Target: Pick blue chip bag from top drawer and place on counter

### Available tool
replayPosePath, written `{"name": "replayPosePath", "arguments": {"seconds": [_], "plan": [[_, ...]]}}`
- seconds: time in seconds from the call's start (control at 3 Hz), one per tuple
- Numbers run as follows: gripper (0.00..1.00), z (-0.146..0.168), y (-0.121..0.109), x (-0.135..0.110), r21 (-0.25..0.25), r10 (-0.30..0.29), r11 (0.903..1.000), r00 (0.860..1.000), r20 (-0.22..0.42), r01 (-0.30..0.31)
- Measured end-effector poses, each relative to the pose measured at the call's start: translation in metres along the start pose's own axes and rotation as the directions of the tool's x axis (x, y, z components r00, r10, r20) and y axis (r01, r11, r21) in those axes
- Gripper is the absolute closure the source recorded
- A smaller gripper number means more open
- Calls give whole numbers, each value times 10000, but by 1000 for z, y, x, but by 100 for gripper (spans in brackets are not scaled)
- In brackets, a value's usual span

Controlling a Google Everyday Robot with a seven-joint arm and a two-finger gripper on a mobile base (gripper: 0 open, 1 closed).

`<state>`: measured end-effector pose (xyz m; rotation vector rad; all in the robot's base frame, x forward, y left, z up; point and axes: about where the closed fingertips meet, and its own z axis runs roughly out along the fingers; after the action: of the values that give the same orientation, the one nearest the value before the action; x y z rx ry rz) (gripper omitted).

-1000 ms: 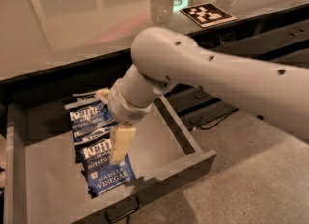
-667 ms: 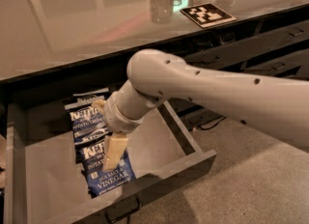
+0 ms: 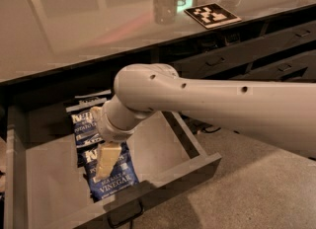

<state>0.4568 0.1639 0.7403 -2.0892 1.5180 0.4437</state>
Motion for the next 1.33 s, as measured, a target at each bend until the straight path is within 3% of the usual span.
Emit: {"name": "replayPosePath", "arguments": {"seconds": [0.33, 0.67, 1.33], "plan": [[0, 12, -1, 3, 239, 845, 9963, 9941, -677, -831], [0, 21, 3, 15, 827, 2118, 9754, 9730, -918, -2045], [0, 27, 8, 21, 1229, 3732, 9230, 9260, -564, -3646]]}}
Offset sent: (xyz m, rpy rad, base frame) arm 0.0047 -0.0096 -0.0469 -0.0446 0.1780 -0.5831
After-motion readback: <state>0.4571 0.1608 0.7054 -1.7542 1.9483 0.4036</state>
